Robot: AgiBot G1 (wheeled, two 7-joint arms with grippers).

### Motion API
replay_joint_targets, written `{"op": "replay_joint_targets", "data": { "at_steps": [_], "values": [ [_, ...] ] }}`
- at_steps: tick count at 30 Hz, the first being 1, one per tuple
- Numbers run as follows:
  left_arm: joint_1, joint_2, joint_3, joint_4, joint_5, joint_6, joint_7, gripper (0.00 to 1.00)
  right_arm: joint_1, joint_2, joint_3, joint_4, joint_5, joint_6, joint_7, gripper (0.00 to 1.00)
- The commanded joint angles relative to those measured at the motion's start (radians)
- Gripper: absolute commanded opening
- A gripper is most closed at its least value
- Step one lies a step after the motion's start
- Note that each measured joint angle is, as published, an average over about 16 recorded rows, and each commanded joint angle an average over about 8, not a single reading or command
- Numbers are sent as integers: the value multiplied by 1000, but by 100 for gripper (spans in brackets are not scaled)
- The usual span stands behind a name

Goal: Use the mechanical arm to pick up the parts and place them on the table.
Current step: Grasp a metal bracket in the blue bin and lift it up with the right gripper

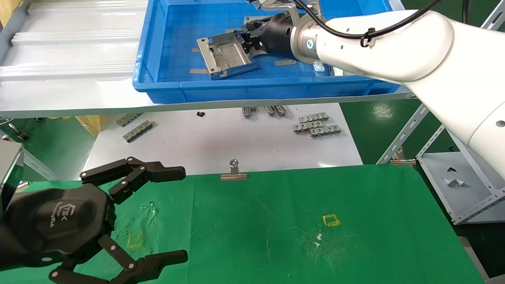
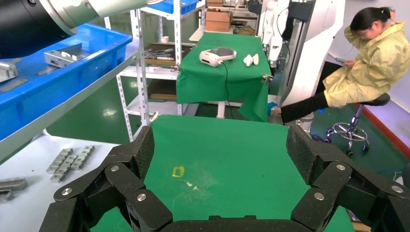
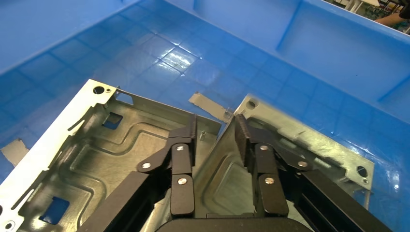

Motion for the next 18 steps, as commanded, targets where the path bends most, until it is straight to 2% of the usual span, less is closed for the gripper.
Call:
{"op": "replay_joint_targets", "data": {
  "at_steps": [1, 2, 9, 10, 18],
  "values": [
    [0, 0, 0, 0, 0, 0, 0, 100, 3, 1, -4, -4, 4, -4, -4, 100],
    [0, 0, 0, 0, 0, 0, 0, 100, 5, 1, -5, -9, 7, -7, -7, 93],
    [0, 0, 0, 0, 0, 0, 0, 100, 11, 3, -6, -37, 28, -16, -22, 6],
    [0, 0, 0, 0, 0, 0, 0, 100, 12, 3, -5, -39, 31, -18, -24, 0],
    [0, 0, 0, 0, 0, 0, 0, 100, 22, 5, 0, -37, 60, -42, -51, 0]
  ]
}}
